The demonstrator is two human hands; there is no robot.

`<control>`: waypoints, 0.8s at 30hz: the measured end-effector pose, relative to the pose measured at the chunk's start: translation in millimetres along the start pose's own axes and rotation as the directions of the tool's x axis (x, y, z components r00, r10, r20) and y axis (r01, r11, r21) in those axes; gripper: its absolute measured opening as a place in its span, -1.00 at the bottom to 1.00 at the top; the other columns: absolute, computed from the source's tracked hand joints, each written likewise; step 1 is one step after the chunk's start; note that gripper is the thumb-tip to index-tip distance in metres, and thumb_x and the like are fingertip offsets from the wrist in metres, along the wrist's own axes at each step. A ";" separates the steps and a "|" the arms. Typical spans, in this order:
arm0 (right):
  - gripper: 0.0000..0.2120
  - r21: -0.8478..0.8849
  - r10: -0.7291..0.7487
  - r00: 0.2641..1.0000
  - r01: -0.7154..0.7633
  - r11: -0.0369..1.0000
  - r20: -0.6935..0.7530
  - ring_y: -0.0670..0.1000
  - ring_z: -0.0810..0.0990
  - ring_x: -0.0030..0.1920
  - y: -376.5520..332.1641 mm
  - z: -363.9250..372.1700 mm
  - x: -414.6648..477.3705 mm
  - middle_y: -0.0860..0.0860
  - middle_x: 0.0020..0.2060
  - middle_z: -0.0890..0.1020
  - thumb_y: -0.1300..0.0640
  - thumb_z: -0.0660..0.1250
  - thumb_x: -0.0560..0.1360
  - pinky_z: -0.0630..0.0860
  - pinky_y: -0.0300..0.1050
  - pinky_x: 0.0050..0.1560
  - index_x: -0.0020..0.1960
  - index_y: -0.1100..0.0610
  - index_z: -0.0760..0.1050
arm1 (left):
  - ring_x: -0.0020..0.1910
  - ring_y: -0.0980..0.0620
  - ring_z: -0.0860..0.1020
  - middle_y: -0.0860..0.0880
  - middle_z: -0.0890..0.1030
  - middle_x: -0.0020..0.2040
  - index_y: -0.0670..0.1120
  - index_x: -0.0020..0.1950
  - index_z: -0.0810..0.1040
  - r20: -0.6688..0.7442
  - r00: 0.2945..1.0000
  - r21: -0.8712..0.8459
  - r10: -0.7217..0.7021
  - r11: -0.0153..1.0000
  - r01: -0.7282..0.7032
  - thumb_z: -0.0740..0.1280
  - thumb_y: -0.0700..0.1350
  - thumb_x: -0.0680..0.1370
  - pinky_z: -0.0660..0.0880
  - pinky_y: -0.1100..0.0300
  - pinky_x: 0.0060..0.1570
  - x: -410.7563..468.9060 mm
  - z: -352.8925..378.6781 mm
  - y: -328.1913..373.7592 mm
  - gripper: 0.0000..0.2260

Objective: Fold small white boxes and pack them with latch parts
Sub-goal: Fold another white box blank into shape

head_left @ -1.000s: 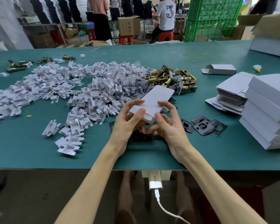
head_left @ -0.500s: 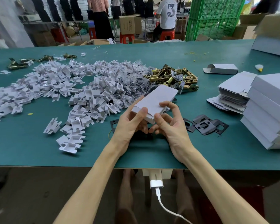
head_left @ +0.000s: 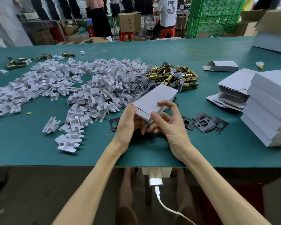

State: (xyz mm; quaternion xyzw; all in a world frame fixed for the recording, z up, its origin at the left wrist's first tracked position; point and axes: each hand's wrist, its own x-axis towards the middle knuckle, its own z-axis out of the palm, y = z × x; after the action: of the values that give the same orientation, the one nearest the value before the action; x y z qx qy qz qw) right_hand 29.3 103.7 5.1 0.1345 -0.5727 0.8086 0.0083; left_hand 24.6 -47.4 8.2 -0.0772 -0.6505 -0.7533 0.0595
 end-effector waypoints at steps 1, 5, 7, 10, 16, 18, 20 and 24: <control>-0.63 0.001 0.001 1.000 -0.001 1.000 0.000 0.13 0.67 -0.33 0.2 0.0 0.0 0.04 -0.21 0.66 -0.01 0.52 0.46 0.55 -0.16 -0.26 0.19 -0.07 0.47 | -0.41 -0.07 0.43 -0.13 0.57 -0.22 -0.20 0.17 0.46 -0.002 1.000 0.003 0.009 1.000 -0.009 0.09 0.07 0.68 0.39 0.12 -0.45 0.3 0.1 -1.2 -0.64; -0.64 -0.001 0.002 1.000 -0.002 1.000 -0.001 0.15 0.68 -0.32 1.1 -1.4 0.5 0.06 -0.20 0.65 0.02 0.52 0.48 0.55 -0.16 -0.25 0.20 -0.06 0.46 | -0.42 -0.04 0.45 -0.06 0.58 -0.24 -0.15 0.15 0.46 0.007 0.999 0.009 0.040 0.999 -0.040 0.10 0.09 0.70 0.40 0.14 -0.47 1.7 0.4 -5.9 -0.67; -0.64 -0.007 0.001 1.000 -0.001 1.000 0.000 0.15 0.68 -0.32 1.8 -2.2 0.9 0.04 -0.22 0.64 0.06 0.52 0.50 0.55 -0.16 -0.25 0.21 -0.05 0.46 | -0.45 -0.03 0.44 -0.04 0.58 -0.25 -0.15 0.14 0.44 0.006 0.999 0.017 0.053 0.998 -0.053 0.10 0.10 0.70 0.40 0.14 -0.49 2.2 0.2 -7.3 -0.67; -0.65 -0.004 0.005 1.000 -0.005 1.000 0.005 0.14 0.68 -0.32 2.0 -2.7 1.0 0.04 -0.22 0.65 0.08 0.52 0.51 0.55 -0.17 -0.25 0.20 -0.06 0.47 | -0.46 -0.05 0.42 -0.06 0.54 -0.26 -0.19 0.14 0.42 0.004 0.998 0.045 0.064 0.997 -0.064 0.11 0.11 0.71 0.39 0.10 -0.49 2.2 -0.3 -7.3 -0.65; -0.54 0.013 0.014 1.000 -0.014 1.000 0.010 0.14 0.67 -0.31 0.5 -1.9 0.8 0.05 -0.18 0.67 0.03 0.57 0.41 0.56 -0.13 -0.24 0.23 -0.03 0.44 | -0.36 -0.21 0.42 -0.24 0.53 -0.17 -0.32 0.20 0.38 0.015 0.999 0.074 0.052 0.996 -0.053 0.11 0.12 0.73 0.38 0.03 -0.44 2.1 -0.8 -5.6 -0.55; -0.50 0.022 0.019 1.000 -0.020 1.000 0.006 0.14 0.66 -0.31 0.2 -1.9 0.7 0.07 -0.17 0.67 0.05 0.59 0.39 0.57 -0.12 -0.24 0.23 -0.02 0.43 | -0.33 -0.21 0.43 -0.23 0.53 -0.16 -0.23 0.16 0.41 0.010 0.998 0.085 0.056 0.995 -0.056 0.11 0.10 0.75 0.42 0.04 -0.43 1.2 -0.6 -4.9 -0.62; -0.49 0.037 0.031 1.000 -0.031 0.999 0.001 0.14 0.66 -0.31 0.1 -2.3 1.0 0.11 -0.15 0.67 0.08 0.60 0.40 0.56 -0.13 -0.25 0.23 -0.01 0.43 | -0.31 -0.15 0.47 -0.17 0.54 -0.17 -0.11 0.09 0.46 0.003 0.998 0.098 0.058 0.994 -0.058 0.14 0.11 0.73 0.47 0.09 -0.40 0.4 -0.6 -3.6 -0.70; -0.54 0.049 0.039 0.999 -0.039 0.998 0.007 0.13 0.65 -0.32 -0.3 -3.7 1.8 0.10 -0.15 0.67 0.10 0.57 0.43 0.55 -0.14 -0.25 0.22 -0.03 0.43 | -0.28 -0.02 0.59 -0.09 0.61 -0.18 -0.06 0.03 0.53 -0.014 0.997 0.101 0.080 0.992 -0.079 0.21 0.16 0.64 0.55 0.18 -0.32 -1.5 -0.9 0.9 -0.70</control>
State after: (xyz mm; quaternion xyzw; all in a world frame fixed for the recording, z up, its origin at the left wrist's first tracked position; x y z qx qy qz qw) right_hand 26.8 107.0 4.7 0.1258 -0.5553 0.8220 -0.0122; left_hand 26.2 -48.5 8.7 -0.0932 -0.6832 -0.7174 0.0991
